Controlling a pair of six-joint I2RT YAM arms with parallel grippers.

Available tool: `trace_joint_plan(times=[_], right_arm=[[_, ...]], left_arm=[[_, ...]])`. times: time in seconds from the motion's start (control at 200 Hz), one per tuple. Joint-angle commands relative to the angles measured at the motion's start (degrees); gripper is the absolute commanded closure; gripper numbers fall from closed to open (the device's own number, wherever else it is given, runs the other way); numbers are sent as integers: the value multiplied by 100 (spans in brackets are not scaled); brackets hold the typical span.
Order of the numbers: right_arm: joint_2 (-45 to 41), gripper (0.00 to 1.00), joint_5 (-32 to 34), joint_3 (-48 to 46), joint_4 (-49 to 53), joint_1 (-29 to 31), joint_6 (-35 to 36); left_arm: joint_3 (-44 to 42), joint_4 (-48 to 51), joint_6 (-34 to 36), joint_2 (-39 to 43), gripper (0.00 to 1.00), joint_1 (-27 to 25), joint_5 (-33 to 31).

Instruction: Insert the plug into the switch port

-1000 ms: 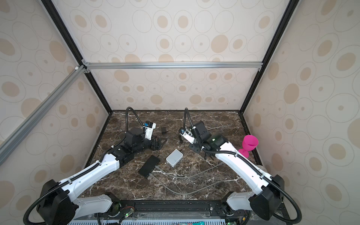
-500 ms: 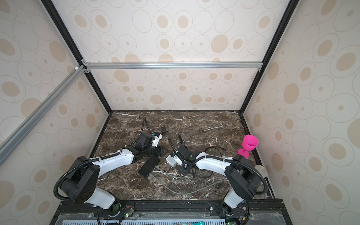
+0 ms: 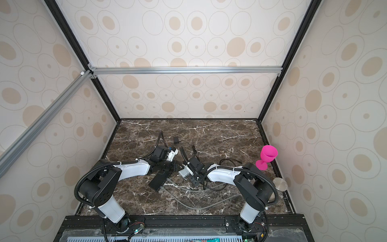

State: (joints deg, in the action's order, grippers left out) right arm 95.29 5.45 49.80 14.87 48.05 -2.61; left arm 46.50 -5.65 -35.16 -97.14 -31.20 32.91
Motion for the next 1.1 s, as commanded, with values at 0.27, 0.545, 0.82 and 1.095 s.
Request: trace_joint_plan(times=[0.27, 0.545, 0.82, 1.095], right_arm=[[375, 100, -10, 251, 407, -12, -175], [403, 100, 11, 286, 559, -9, -371], [399, 100, 235, 303, 841, -24, -334], [489, 100, 142, 476, 884, -23, -354]], left_arm=[[212, 161, 125, -305, 65, 32, -10], [527, 740, 507, -489, 61, 29, -558], [648, 1106, 794, -497, 61, 24, -977], [589, 1054, 857, -649, 62, 29, -707]])
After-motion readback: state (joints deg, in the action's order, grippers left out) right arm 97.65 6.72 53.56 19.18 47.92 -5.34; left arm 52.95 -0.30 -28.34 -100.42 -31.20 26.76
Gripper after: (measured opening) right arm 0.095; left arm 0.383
